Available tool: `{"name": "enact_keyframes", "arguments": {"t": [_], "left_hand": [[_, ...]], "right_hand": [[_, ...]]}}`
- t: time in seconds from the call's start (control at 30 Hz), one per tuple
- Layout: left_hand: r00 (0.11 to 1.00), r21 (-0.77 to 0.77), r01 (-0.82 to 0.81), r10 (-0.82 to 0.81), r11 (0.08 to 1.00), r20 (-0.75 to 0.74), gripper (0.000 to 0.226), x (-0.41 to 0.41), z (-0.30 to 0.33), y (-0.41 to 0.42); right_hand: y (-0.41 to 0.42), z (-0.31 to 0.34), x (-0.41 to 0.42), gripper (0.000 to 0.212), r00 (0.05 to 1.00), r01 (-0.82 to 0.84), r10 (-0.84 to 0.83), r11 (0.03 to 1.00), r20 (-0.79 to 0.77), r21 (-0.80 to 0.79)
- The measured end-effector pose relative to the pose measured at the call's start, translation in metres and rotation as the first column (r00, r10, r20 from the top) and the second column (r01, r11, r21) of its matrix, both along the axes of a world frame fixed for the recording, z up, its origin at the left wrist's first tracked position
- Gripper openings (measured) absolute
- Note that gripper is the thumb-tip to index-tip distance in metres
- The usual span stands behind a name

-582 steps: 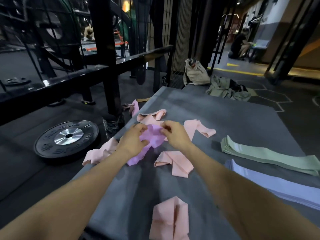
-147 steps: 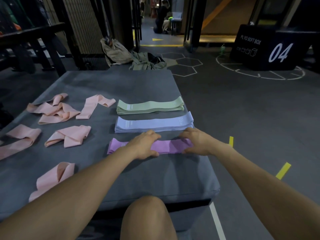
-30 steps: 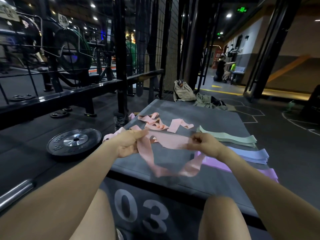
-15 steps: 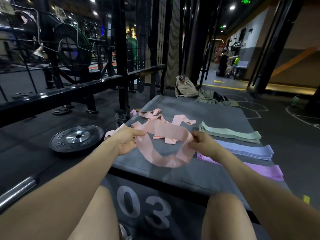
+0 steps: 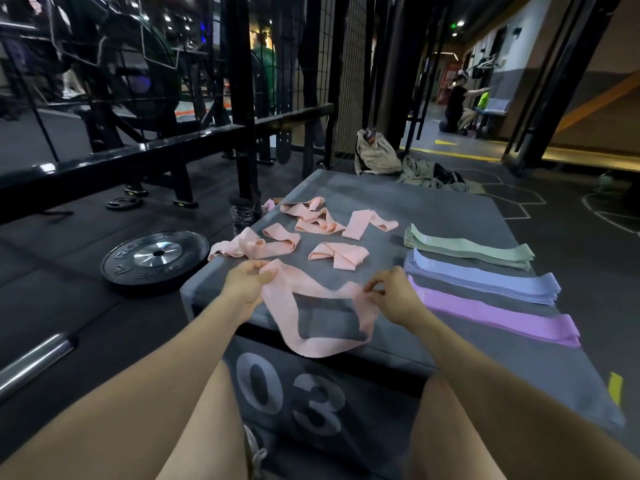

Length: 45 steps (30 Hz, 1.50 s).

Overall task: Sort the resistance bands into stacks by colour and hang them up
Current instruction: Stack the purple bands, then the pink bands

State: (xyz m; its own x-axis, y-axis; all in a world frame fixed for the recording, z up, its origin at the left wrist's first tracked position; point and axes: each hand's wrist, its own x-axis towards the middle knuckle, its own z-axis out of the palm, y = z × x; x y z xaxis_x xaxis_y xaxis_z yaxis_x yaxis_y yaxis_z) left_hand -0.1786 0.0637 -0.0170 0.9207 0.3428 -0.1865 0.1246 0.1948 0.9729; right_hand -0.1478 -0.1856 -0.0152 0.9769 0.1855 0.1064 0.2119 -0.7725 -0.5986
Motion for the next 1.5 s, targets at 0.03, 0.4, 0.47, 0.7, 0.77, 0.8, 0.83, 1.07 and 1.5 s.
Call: {"name": "enact_keyframes", "arguments": {"t": [0.03,0.4,0.47,0.7,0.77,0.8,0.83,1.07,1.5], "left_hand": [[1.0,0.042,-0.019,0.02,0.999,-0.009,0.014,0.0,-0.005,0.001],[0.99,0.13,-0.042,0.059,0.991,-0.131,0.023,0.008,-0.03,0.004],[0.992,0.108,-0.04,0.053,0.993,-0.114,0.032,0.006,-0.029,0.001],[0.995,0.13,-0.032,0.045,0.991,-0.093,0.026,0.0,-0.029,-0.01],[0.995,0.127,-0.032,0.044,0.991,-0.087,0.029,-0.002,-0.031,-0.014],[0.995,0.124,-0.03,0.041,0.992,-0.087,0.028,-0.002,-0.032,-0.016],[0.995,0.114,-0.029,0.04,0.993,-0.088,0.027,-0.002,-0.033,-0.017],[0.995,0.076,0.003,0.005,0.997,-0.1,0.024,-0.003,-0.036,-0.021],[0.996,0.028,0.017,-0.015,0.999,-0.088,0.02,0.001,-0.035,-0.013]], "right_hand": [[0.001,-0.004,0.0,0.008,1.0,-0.025,0.024,0.999,-0.017,-0.022],[-0.011,-0.006,-0.009,0.031,0.951,-0.267,0.207,0.923,-0.227,-0.277],[-0.016,-0.007,-0.01,0.022,0.966,-0.225,0.187,0.948,-0.177,-0.225],[0.002,0.0,-0.031,0.011,0.969,-0.248,0.247,0.961,-0.018,-0.124],[0.018,0.0,-0.038,0.026,0.957,-0.283,0.269,0.948,-0.107,-0.143],[0.026,-0.001,-0.041,0.034,0.952,-0.29,0.265,0.941,-0.155,-0.175],[0.033,-0.002,-0.043,0.04,0.941,-0.317,0.278,0.924,-0.193,-0.212],[0.066,-0.006,-0.046,0.05,0.912,-0.394,0.323,0.863,-0.253,-0.318],[0.083,-0.031,-0.035,0.035,0.968,-0.252,0.222,0.859,-0.119,-0.446]]}}
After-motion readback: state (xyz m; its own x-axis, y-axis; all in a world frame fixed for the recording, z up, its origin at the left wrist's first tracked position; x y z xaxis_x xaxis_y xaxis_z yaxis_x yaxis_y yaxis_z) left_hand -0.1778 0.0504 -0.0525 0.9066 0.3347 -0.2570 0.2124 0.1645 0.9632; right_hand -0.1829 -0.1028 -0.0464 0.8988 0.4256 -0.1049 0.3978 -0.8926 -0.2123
